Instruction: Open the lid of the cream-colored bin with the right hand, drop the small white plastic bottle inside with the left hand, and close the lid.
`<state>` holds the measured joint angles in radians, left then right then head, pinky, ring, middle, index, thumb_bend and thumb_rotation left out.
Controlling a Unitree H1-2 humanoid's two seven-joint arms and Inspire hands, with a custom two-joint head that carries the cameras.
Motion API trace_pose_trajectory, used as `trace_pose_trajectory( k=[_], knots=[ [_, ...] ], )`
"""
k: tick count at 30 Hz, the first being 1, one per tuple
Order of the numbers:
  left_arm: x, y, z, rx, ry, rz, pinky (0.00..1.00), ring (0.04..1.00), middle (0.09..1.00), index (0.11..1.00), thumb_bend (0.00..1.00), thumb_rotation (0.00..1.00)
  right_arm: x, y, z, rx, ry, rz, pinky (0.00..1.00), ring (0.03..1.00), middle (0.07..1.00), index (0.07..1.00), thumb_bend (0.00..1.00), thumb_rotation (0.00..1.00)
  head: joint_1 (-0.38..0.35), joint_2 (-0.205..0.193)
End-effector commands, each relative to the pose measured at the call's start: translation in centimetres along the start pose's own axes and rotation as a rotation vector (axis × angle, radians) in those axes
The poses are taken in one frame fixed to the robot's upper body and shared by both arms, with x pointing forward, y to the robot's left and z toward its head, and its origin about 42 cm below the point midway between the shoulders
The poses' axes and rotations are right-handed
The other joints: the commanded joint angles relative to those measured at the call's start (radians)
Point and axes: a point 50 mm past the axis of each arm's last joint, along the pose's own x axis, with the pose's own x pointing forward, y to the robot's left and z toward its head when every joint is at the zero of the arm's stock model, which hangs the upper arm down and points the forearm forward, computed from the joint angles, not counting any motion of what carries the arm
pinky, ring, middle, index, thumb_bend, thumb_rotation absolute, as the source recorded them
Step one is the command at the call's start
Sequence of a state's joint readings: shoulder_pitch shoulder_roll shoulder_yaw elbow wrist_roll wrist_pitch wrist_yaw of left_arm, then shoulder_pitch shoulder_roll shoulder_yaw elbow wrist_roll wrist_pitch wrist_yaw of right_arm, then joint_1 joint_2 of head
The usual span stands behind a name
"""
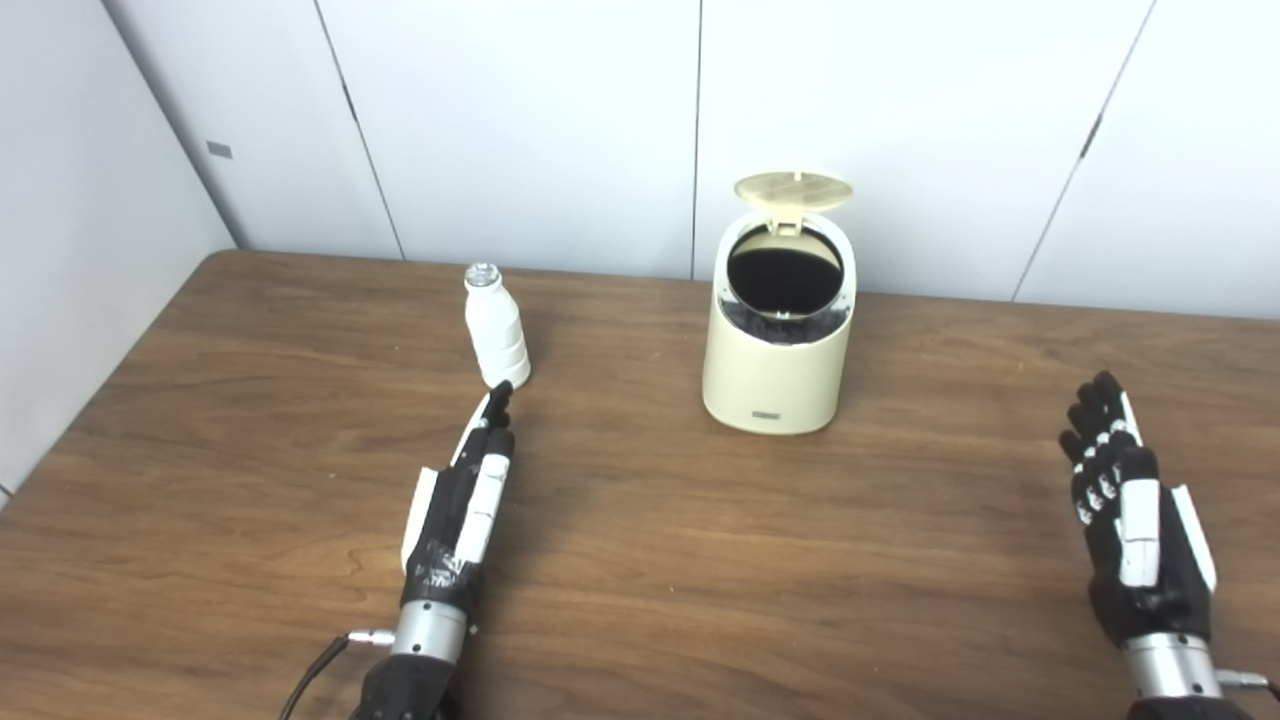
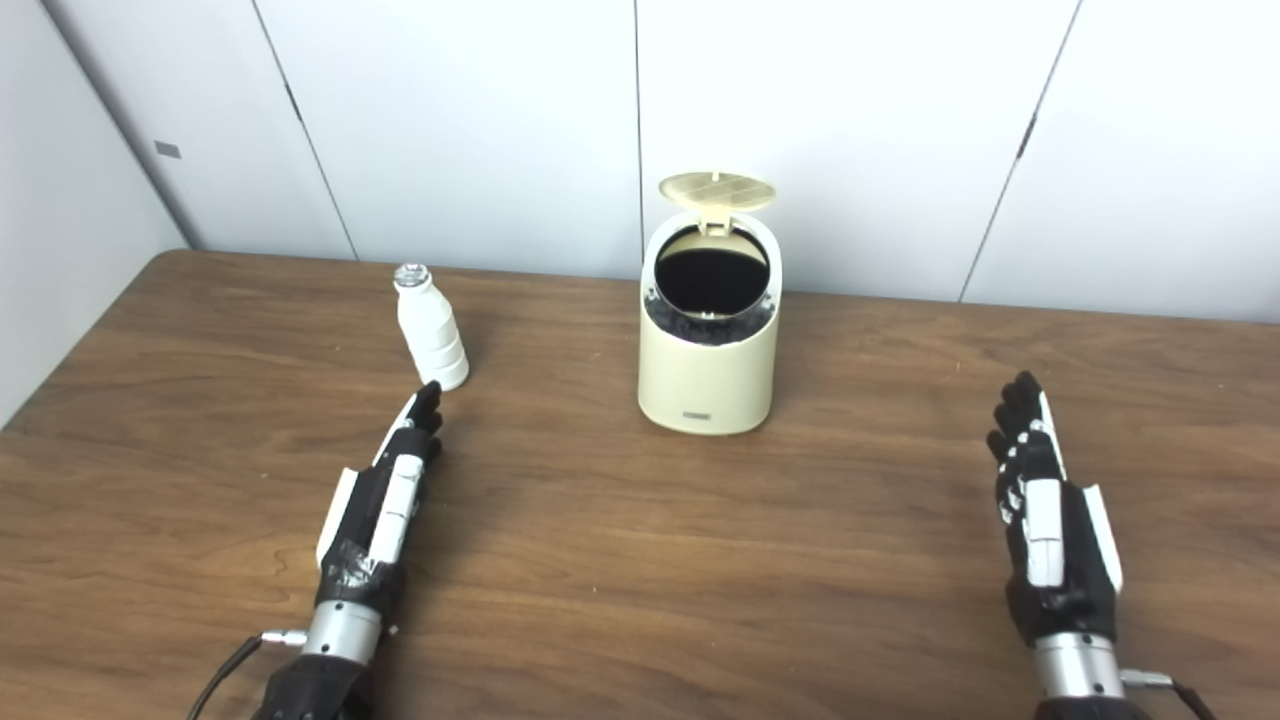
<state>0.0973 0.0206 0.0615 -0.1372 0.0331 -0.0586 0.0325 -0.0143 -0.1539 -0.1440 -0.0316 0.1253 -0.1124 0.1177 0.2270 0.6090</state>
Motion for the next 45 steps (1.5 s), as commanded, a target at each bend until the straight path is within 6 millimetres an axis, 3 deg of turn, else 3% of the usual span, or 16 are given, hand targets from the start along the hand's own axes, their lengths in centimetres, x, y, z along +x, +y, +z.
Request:
trace_pose_trajectory(
  k=[1, 12, 15, 18, 20, 22, 27, 33, 39, 45],
  knots=[
    [-0.2, 0.3, 0.9, 0.025, -0.026, 0.018, 1.00, 1.000, 1.000, 0.990, 0.66, 0.86, -0.5, 0.2, 0.0, 0.016, 0.012, -0.003, 1.00, 1.000, 1.000, 1.000, 0.60, 1.00, 0.002, 0.002],
    [2.5, 4.3, 5.0, 0.154, -0.101, 0.111, 1.00, 1.000, 0.991, 0.971, 0.69, 0.78, -0.5, 0.6, 0.9, 0.022, 0.027, -0.006, 1.00, 1.000, 1.000, 1.000, 0.58, 1.00, -0.006, 0.009],
    [3.2, 5.0, 5.5, 0.227, -0.114, 0.149, 1.00, 0.990, 0.977, 0.961, 0.70, 0.72, -0.5, 0.7, 1.0, 0.022, 0.029, -0.006, 1.00, 1.000, 1.000, 1.000, 0.57, 1.00, -0.006, 0.006],
    [4.2, 5.5, 6.3, 0.252, -0.119, 0.183, 0.91, 0.944, 0.959, 0.956, 0.73, 0.64, -0.5, 0.8, 1.1, 0.019, 0.033, -0.010, 1.00, 1.000, 1.000, 1.000, 0.58, 1.00, -0.008, 0.007],
    [4.9, 5.8, 6.7, 0.250, -0.124, 0.195, 0.86, 0.924, 0.955, 0.956, 0.75, 0.51, -0.4, 0.8, 1.2, 0.018, 0.036, -0.008, 1.00, 1.000, 1.000, 1.000, 0.59, 1.00, -0.008, 0.008],
    [5.8, 6.4, 7.5, 0.363, -0.121, 0.216, 0.81, 0.909, 0.945, 0.951, 0.78, 0.44, -0.4, 0.8, 1.3, 0.018, 0.038, -0.010, 1.00, 1.000, 1.000, 1.000, 0.60, 1.00, -0.007, 0.008],
    [7.8, 7.5, 8.4, 0.558, -0.111, 0.217, 0.82, 0.900, 0.933, 0.953, 0.87, 0.38, -0.5, 0.9, 1.3, 0.037, 0.040, -0.010, 1.00, 1.000, 1.000, 1.000, 0.60, 1.00, -0.012, 0.008],
    [10.8, 8.2, 8.8, 0.751, -0.087, 0.158, 0.86, 0.973, 0.974, 0.975, 0.99, 0.37, -0.5, 1.0, 1.0, 0.049, 0.054, -0.014, 1.00, 1.000, 1.000, 1.000, 0.61, 1.00, -0.020, 0.013],
    [13.5, 8.5, 8.3, 0.865, -0.072, 0.107, 0.84, 0.999, 0.963, 0.976, 1.00, 0.39, -0.5, 1.2, 1.0, 0.044, 0.051, -0.007, 1.00, 1.000, 0.999, 1.000, 0.59, 1.00, -0.029, 0.014],
    [15.8, 8.3, 8.4, 0.891, -0.034, 0.060, 0.82, 0.990, 0.954, 0.960, 1.00, 0.47, -0.5, 1.3, 1.0, 0.035, 0.050, -0.007, 1.00, 1.000, 1.000, 1.000, 0.59, 1.00, -0.032, 0.015]
  ],
)
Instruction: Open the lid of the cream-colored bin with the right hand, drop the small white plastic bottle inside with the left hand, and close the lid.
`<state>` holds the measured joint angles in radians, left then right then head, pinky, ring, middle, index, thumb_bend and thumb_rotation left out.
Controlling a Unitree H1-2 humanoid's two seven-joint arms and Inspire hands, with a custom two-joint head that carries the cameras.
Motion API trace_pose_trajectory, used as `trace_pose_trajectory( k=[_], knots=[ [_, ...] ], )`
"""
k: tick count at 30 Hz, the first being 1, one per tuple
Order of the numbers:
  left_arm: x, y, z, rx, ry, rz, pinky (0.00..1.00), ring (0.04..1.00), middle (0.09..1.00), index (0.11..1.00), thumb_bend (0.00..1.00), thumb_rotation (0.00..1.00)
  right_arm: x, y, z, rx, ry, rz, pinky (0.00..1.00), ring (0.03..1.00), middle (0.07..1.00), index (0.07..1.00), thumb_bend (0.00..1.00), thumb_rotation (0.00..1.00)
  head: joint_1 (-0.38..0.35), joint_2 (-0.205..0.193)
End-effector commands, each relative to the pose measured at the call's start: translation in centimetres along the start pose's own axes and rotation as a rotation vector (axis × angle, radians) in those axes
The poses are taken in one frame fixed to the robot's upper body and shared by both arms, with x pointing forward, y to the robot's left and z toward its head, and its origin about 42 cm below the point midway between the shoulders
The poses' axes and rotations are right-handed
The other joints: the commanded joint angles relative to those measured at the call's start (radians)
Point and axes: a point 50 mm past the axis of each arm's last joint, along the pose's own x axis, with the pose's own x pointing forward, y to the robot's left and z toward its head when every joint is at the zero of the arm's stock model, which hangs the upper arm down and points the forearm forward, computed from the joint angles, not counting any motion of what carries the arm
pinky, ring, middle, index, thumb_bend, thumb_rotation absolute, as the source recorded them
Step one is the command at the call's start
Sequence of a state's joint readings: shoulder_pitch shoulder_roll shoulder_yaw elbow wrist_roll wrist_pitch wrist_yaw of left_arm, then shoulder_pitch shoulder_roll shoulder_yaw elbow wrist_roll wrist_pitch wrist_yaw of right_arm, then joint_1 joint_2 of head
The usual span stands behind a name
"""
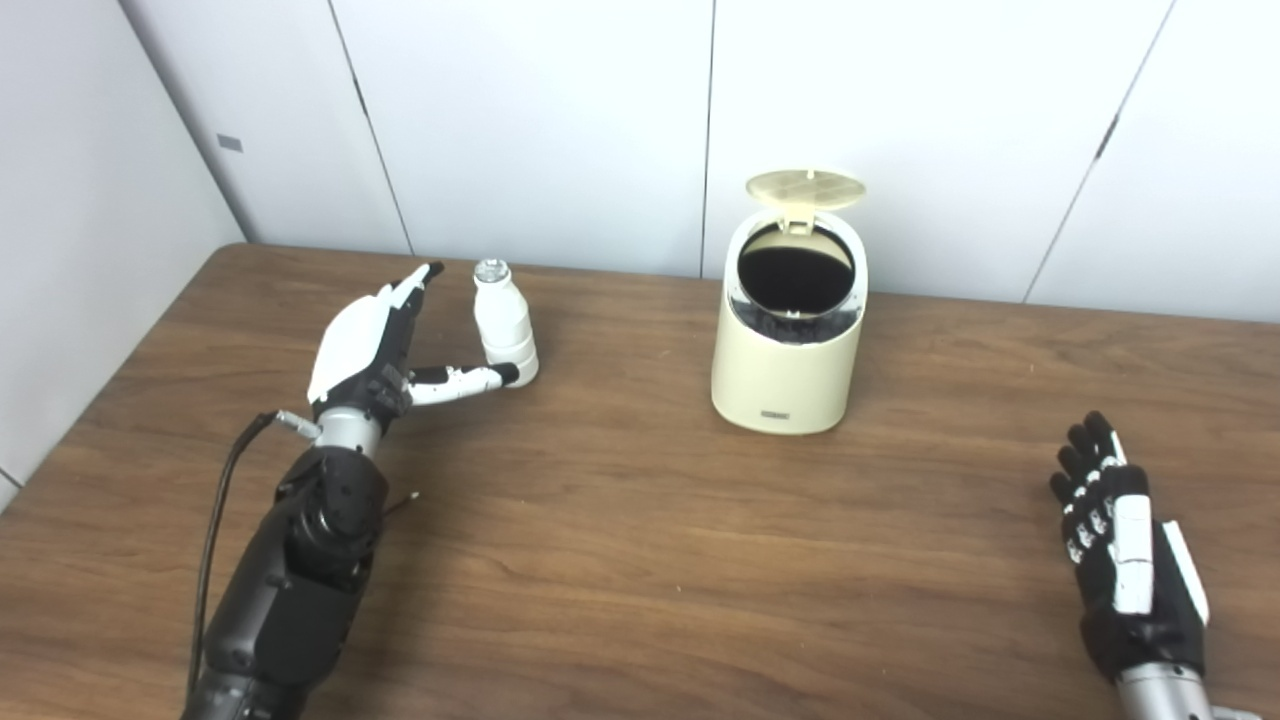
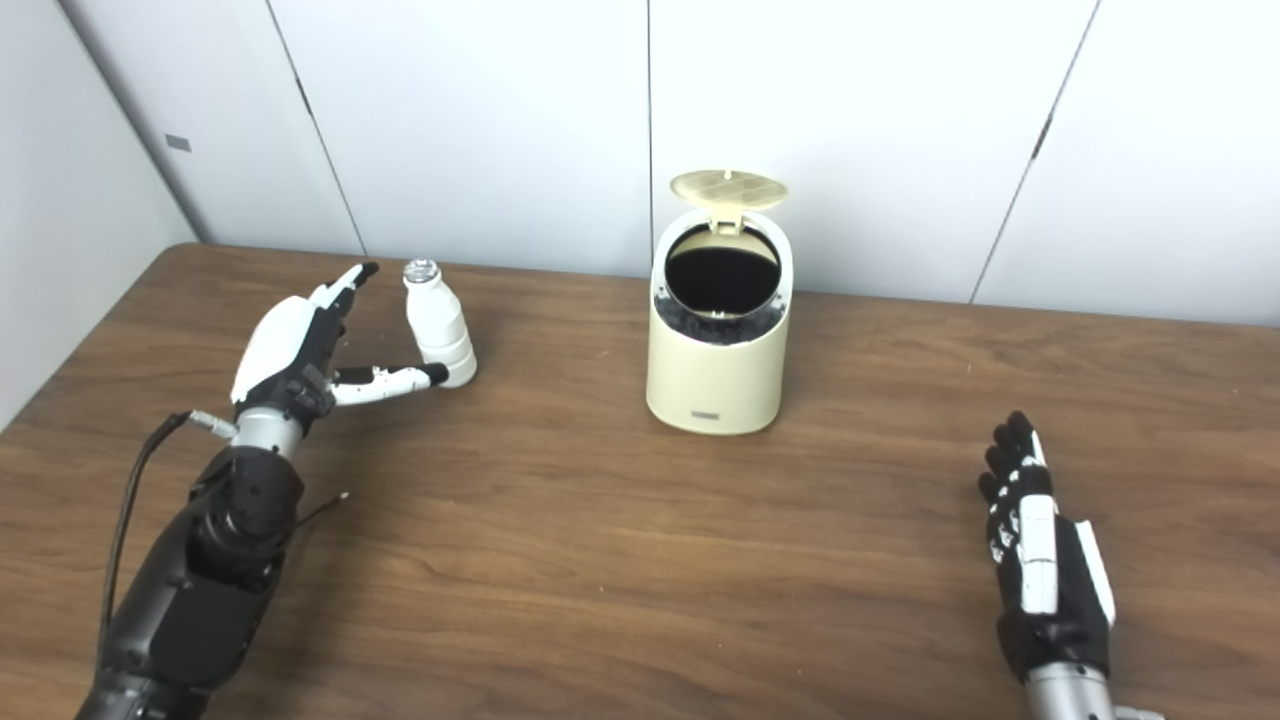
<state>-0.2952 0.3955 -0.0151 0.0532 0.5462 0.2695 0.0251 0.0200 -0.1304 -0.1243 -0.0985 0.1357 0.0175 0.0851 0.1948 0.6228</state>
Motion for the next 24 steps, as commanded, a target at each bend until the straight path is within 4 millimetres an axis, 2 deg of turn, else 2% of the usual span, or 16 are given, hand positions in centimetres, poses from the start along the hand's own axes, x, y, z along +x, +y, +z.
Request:
trace_pose_trajectory(
  k=[1, 10, 17, 20, 24],
  knots=[
    [1.9, 2.1, 1.7, 0.021, -0.054, 0.040, 0.82, 0.987, 0.954, 0.958, 1.00, 0.48, 0.5, 0.3, 1.1, -0.008, -0.048, 0.010, 1.00, 1.000, 1.000, 1.000, 0.59, 1.00, 0.000, 0.001],
    [3.3, 1.4, 2.8, -0.012, -0.059, -0.011, 0.76, 0.914, 0.915, 0.931, 1.00, 0.44, 0.6, 0.6, 1.2, -0.010, -0.046, 0.012, 1.00, 1.000, 0.994, 1.000, 0.60, 1.00, -0.010, 0.001],
    [3.9, 1.0, 2.9, -0.045, -0.063, -0.021, 0.76, 0.880, 0.869, 0.902, 1.00, 0.40, 0.6, 0.7, 1.0, -0.010, -0.044, 0.014, 1.00, 1.000, 0.990, 1.000, 0.61, 1.00, -0.014, 0.002],
    [4.0, 0.9, 2.8, -0.053, -0.066, -0.016, 0.71, 0.833, 0.842, 0.877, 1.00, 0.37, 0.6, 0.7, 0.9, -0.016, -0.044, 0.013, 1.00, 1.000, 0.991, 1.000, 0.61, 1.00, -0.016, 0.003],
    [4.0, 0.8, 2.5, -0.052, -0.062, -0.015, 0.69, 0.816, 0.833, 0.858, 0.99, 0.37, 0.6, 0.6, 0.8, -0.016, -0.045, 0.013, 1.00, 1.000, 0.987, 1.000, 0.61, 1.00, -0.016, 0.003]
  ],
)
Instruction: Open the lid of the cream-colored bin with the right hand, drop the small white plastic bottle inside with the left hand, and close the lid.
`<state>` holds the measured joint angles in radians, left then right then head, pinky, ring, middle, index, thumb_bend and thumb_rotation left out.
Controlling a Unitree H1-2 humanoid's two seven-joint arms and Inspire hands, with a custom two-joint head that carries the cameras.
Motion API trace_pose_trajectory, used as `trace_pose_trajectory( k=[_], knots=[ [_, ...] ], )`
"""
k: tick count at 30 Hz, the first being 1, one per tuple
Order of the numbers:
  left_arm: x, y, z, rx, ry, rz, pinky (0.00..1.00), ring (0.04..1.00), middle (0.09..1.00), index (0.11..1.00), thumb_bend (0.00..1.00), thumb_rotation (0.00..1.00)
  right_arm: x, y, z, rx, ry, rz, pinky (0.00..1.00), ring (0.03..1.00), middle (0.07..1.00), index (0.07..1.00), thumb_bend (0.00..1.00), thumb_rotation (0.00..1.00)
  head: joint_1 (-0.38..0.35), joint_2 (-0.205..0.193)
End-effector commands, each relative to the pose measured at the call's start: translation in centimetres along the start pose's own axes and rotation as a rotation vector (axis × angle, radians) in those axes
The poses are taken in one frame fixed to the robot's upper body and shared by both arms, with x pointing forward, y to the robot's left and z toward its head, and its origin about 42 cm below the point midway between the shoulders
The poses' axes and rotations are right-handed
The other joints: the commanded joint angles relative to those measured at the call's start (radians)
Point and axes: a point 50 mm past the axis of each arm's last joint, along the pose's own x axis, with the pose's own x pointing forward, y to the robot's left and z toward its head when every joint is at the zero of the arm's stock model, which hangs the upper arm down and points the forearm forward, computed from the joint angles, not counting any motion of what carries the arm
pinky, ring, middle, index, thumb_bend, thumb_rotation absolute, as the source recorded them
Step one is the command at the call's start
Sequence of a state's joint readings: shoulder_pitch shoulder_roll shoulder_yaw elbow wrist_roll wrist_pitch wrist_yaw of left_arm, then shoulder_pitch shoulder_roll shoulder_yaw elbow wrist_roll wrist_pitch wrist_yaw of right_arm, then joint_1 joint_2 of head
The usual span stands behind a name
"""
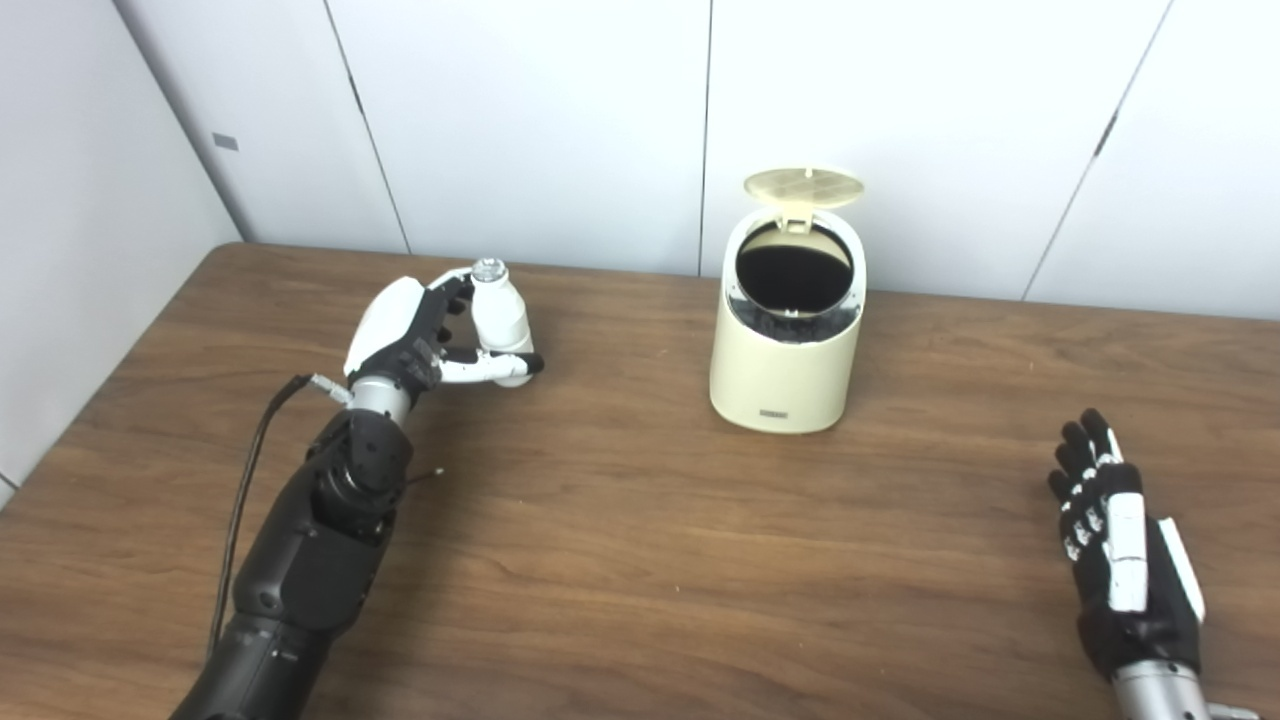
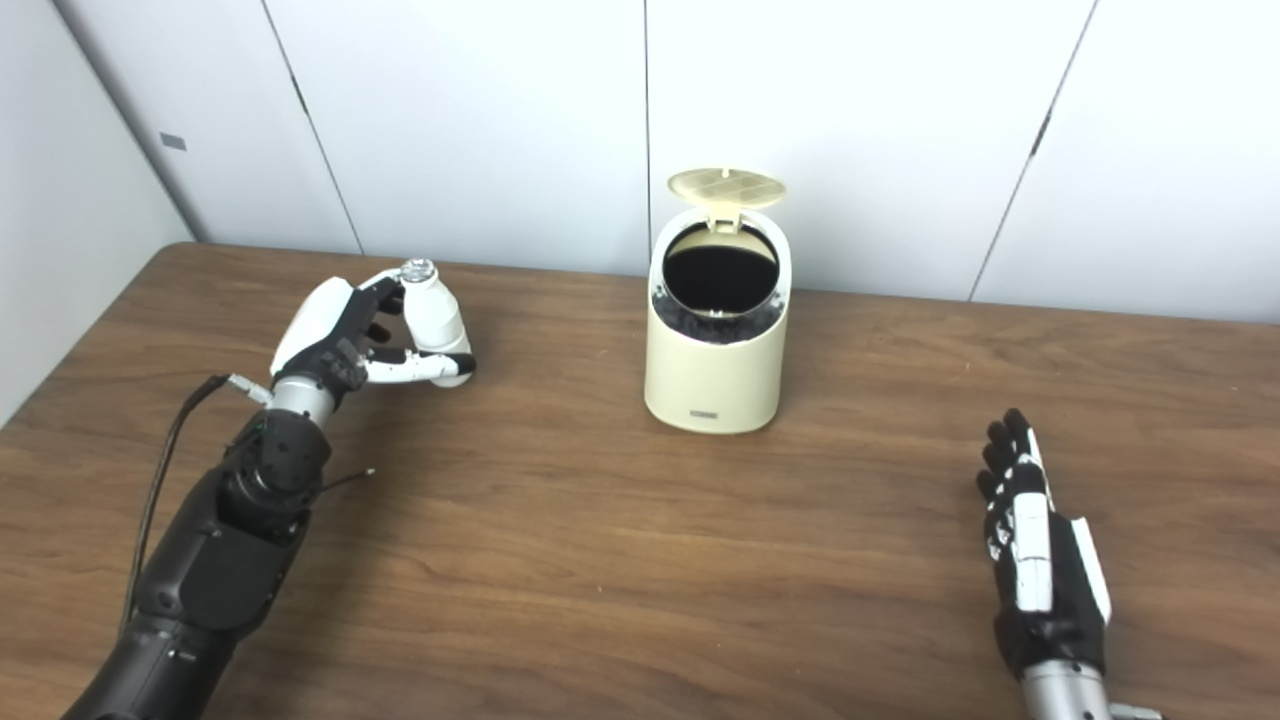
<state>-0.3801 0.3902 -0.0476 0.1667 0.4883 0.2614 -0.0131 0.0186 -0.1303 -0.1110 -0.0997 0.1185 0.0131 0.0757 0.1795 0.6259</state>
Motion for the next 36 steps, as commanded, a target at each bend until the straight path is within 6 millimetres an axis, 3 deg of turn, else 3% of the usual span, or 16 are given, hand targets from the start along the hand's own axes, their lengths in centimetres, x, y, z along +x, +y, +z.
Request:
trace_pose_trajectory(
  k=[1, 13, 17, 20, 21, 24, 36],
  knots=[
    [1.3, 2.0, 1.8, -0.003, -0.070, 0.070, 0.69, 0.811, 0.831, 0.854, 0.99, 0.37, 0.6, 0.3, 0.7, 0.001, -0.043, 0.009, 1.00, 1.000, 0.985, 1.000, 0.61, 1.00, -0.002, -0.001],
    [1.4, 1.8, 1.6, -0.050, -0.095, 0.088, 0.68, 0.777, 0.783, 0.803, 0.95, 0.31, 0.7, 0.3, 0.6, -0.013, -0.039, 0.005, 1.00, 1.000, 0.975, 1.000, 0.62, 1.00, -0.006, -0.002],
    [1.5, 1.8, 1.8, -0.125, -0.102, 0.128, 0.57, 0.634, 0.672, 0.728, 0.90, 0.22, 0.7, 0.3, 0.5, -0.004, -0.043, 0.005, 1.00, 1.000, 0.977, 1.000, 0.63, 1.00, -0.007, -0.003],
    [1.5, 1.7, 1.9, -0.199, -0.104, 0.178, 0.46, 0.519, 0.556, 0.620, 0.83, 0.07, 0.8, 0.2, 0.4, -0.003, -0.042, 0.005, 1.00, 1.000, 0.976, 1.000, 0.63, 1.00, -0.007, -0.004],
    [1.5, 1.6, 2.0, -0.214, -0.107, 0.190, 0.43, 0.490, 0.525, 0.543, 0.65, 0.06, 0.8, 0.2, 0.4, -0.008, -0.043, 0.004, 1.00, 1.000, 0.973, 1.000, 0.63, 1.00, -0.007, -0.004],
    [1.5, 1.3, 2.0, -0.250, -0.119, 0.207, 0.36, 0.414, 0.450, 0.523, 0.53, 0.01, 0.7, 0.3, 0.5, -0.016, -0.042, 0.001, 1.00, 1.000, 0.966, 1.000, 0.63, 1.00, -0.011, -0.002],
    [1.3, 1.2, 1.7, -0.269, -0.148, 0.218, 0.33, 0.380, 0.431, 0.514, 0.52, 0.00, 0.6, 0.2, 0.7, -0.007, -0.039, -0.010, 1.00, 1.000, 0.945, 1.000, 0.63, 1.00, -0.023, 0.004]
  ],
)
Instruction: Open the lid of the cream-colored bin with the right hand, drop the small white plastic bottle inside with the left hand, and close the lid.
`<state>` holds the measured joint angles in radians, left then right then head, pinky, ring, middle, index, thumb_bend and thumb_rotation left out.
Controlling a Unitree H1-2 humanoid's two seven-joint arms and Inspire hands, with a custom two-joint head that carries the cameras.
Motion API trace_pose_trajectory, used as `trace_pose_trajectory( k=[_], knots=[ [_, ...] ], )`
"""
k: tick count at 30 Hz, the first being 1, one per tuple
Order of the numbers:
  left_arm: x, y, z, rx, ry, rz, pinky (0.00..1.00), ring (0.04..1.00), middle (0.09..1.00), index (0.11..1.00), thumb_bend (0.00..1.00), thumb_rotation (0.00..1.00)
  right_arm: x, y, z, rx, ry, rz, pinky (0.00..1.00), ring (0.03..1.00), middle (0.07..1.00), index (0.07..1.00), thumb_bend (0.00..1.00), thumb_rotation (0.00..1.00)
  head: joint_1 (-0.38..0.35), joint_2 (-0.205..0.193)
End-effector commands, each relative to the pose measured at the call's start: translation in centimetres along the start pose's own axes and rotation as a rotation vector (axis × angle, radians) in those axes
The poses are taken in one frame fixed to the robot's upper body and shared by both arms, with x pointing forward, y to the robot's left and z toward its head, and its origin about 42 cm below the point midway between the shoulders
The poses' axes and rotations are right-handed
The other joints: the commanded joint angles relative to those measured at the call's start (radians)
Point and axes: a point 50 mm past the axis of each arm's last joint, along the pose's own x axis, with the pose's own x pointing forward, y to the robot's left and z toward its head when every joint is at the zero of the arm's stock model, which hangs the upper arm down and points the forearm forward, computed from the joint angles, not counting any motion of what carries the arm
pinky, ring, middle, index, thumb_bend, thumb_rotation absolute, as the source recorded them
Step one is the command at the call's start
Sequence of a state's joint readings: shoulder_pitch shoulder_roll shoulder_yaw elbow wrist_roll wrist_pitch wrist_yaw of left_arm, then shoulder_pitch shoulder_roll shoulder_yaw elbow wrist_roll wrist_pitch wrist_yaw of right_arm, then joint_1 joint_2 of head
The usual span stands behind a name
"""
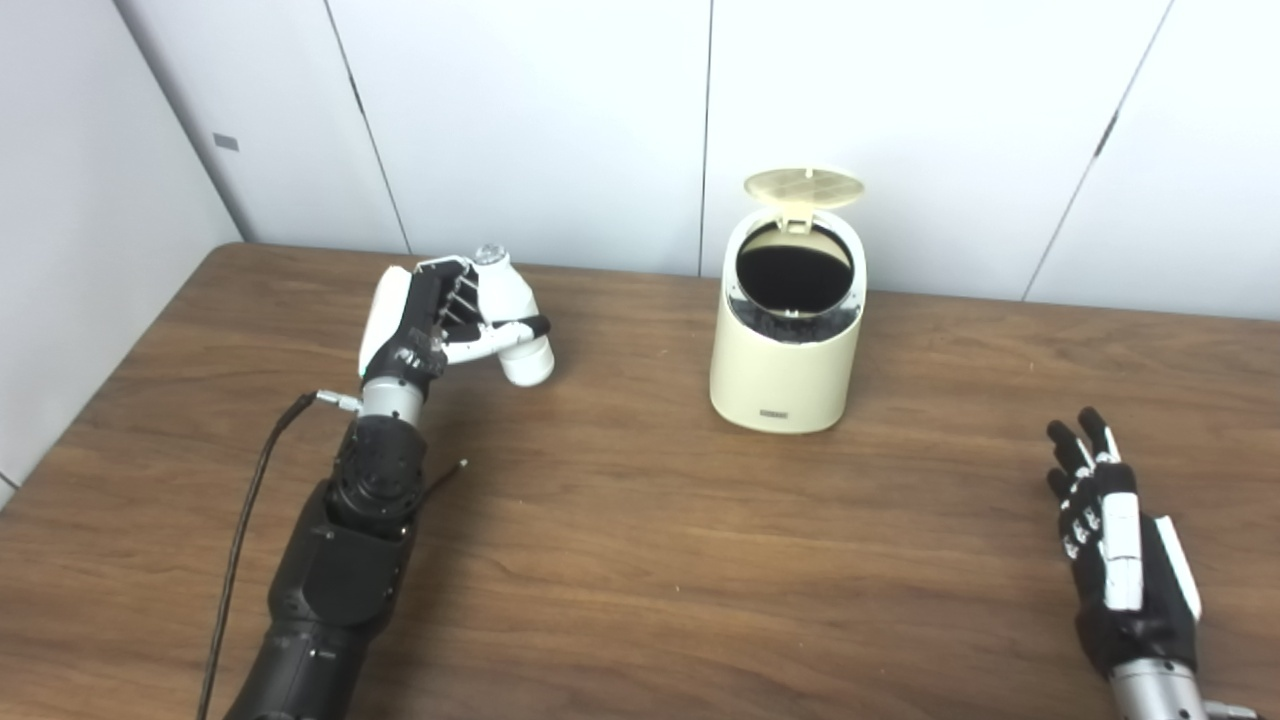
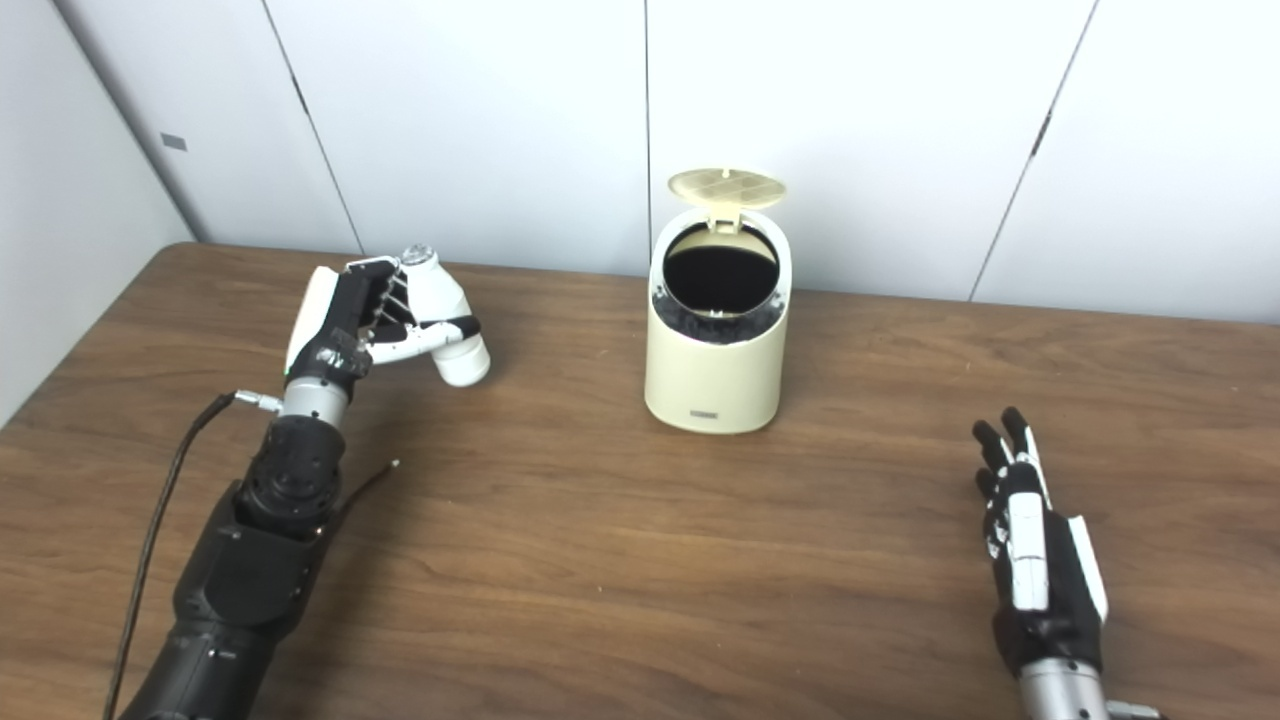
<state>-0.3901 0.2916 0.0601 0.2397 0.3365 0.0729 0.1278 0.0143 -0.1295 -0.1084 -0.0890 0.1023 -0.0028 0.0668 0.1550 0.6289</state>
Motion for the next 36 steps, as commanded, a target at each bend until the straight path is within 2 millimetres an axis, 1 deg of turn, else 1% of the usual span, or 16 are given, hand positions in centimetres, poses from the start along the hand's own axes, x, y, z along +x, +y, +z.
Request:
trace_pose_trajectory(
  k=[1, 2, 3, 5, 9, 13, 17, 22, 27, 36],
  knots=[
    [1.4, 1.7, 1.9, 0.005, -0.082, 0.061, 0.32, 0.376, 0.427, 0.515, 0.52, 0.00, 0.5, 0.1, 0.7, 0.008, -0.031, -0.006, 1.00, 1.000, 0.944, 1.000, 0.63, 1.00, -0.009, 0.000],
    [1.3, 1.7, 2.0, -0.002, -0.097, 0.065, 0.32, 0.374, 0.424, 0.516, 0.52, 0.00, 0.5, 0.1, 0.7, 0.005, -0.031, -0.005, 1.00, 1.000, 0.943, 1.000, 0.64, 1.00, -0.012, 0.000],
    [1.1, 1.8, 2.1, -0.008, -0.109, 0.069, 0.32, 0.376, 0.443, 0.514, 0.51, 0.00, 0.5, 0.1, 0.7, 0.001, -0.033, -0.002, 1.00, 1.000, 0.942, 1.000, 0.63, 1.00, -0.029, 0.001],
    [0.4, 1.8, 3.0, -0.023, -0.149, 0.079, 0.33, 0.384, 0.455, 0.524, 0.50, 0.00, 0.4, 0.1, 0.5, -0.004, -0.035, 0.001, 1.00, 1.000, 0.943, 1.000, 0.64, 1.00, -0.048, 0.000],
    [-1.3, 1.9, 6.3, -0.029, -0.261, 0.113, 0.32, 0.382, 0.454, 0.540, 0.50, 0.00, 0.4, 0.3, 0.0, 0.002, -0.020, -0.017, 1.00, 1.000, 0.938, 0.999, 0.65, 1.00, -0.081, -0.007],
    [-2.7, 1.7, 9.1, -0.045, -0.319, 0.132, 0.31, 0.377, 0.452, 0.547, 0.50, 0.00, 0.4, 0.6, -0.4, 0.003, -0.014, -0.017, 1.00, 1.000, 0.948, 1.000, 0.61, 1.00, -0.105, -0.017],
    [-3.6, 1.2, 11.4, -0.108, -0.386, 0.144, 0.29, 0.370, 0.445, 0.549, 0.49, 0.00, 0.4, 0.8, -0.6, 0.004, -0.007, -0.019, 1.00, 1.000, 0.944, 0.999, 0.62, 1.00, -0.124, -0.030],
    [-4.5, 0.4, 14.1, -0.193, -0.489, 0.153, 0.31, 0.379, 0.467, 0.519, 0.50, 0.00, 0.3, 0.9, -1.1, -0.008, -0.004, -0.010, 1.00, 1.000, 0.943, 1.000, 0.63, 1.00, -0.142, -0.044],
    [-4.9, -0.7, 15.7, -0.190, -0.591, 0.164, 0.29, 0.365, 0.466, 0.548, 0.49, 0.00, 0.3, 1.0, -1.4, 0.008, 0.005, -0.015, 1.00, 1.000, 0.940, 0.998, 0.63, 1.00, -0.157, -0.056],
    [-5.0, -2.5, 17.8, -0.271, -0.620, 0.138, 0.30, 0.378, 0.473, 0.542, 0.49, 0.00, 0.3, 1.2, -1.7, -0.011, 0.010, -0.024, 1.00, 0.998, 0.935, 0.992, 0.65, 1.00, -0.175, -0.065]
  ],
)
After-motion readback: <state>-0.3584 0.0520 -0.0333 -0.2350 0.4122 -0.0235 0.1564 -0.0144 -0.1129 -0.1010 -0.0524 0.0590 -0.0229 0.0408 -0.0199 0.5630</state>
